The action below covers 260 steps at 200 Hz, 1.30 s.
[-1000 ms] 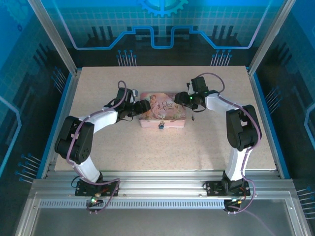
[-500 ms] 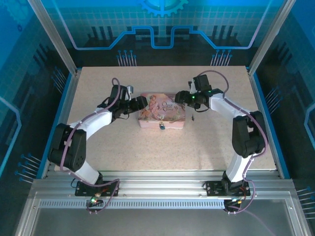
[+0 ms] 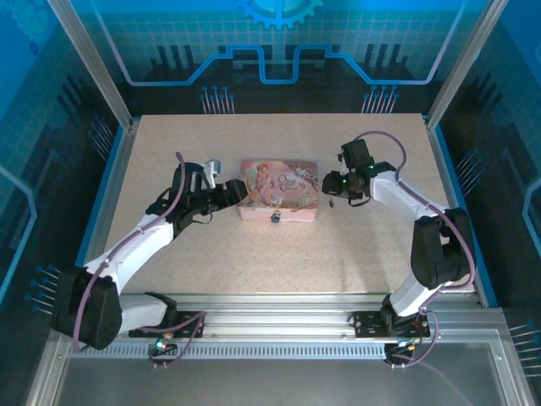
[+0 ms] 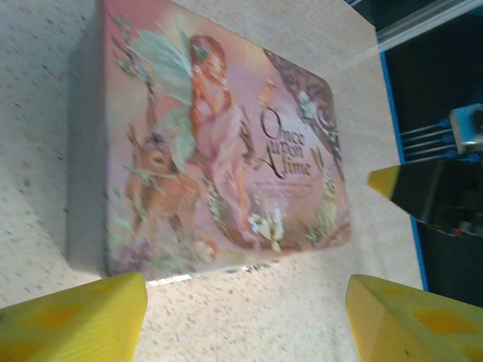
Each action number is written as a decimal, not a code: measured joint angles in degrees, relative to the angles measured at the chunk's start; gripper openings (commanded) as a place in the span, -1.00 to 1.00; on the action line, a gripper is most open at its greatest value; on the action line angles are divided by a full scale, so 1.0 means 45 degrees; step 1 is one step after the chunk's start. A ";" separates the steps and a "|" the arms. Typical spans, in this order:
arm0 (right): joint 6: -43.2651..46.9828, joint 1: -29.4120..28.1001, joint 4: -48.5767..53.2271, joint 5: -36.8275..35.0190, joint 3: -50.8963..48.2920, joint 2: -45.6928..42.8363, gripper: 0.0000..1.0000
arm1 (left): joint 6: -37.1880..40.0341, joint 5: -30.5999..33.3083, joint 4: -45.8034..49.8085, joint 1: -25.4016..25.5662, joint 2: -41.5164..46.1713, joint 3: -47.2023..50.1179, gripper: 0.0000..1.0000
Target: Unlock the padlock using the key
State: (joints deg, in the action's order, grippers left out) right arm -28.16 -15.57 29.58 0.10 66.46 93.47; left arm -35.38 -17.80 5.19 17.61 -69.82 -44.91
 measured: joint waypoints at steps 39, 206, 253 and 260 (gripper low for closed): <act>0.0194 -0.0126 0.0233 -0.0627 -0.0029 0.0801 -0.29 | -0.0505 0.0044 0.0117 0.1749 0.0704 0.0427 0.40; 0.0568 -0.0563 0.1088 -0.1826 0.1768 0.3774 -0.44 | -0.1831 0.0772 -0.0466 0.3317 0.1331 0.2307 0.40; 0.0617 -0.0563 0.1200 -0.1923 0.1817 0.3929 -0.47 | -0.1831 0.0787 -0.0476 0.3317 0.1365 0.2356 0.40; 0.0622 -0.0563 0.1200 -0.1928 0.1817 0.3949 -0.47 | -0.1831 0.0787 -0.0491 0.3317 0.1365 0.2356 0.40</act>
State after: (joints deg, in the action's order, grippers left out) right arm -25.36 -18.11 34.98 -8.58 74.63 111.24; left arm -43.62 -14.26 2.98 32.53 -63.68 -34.30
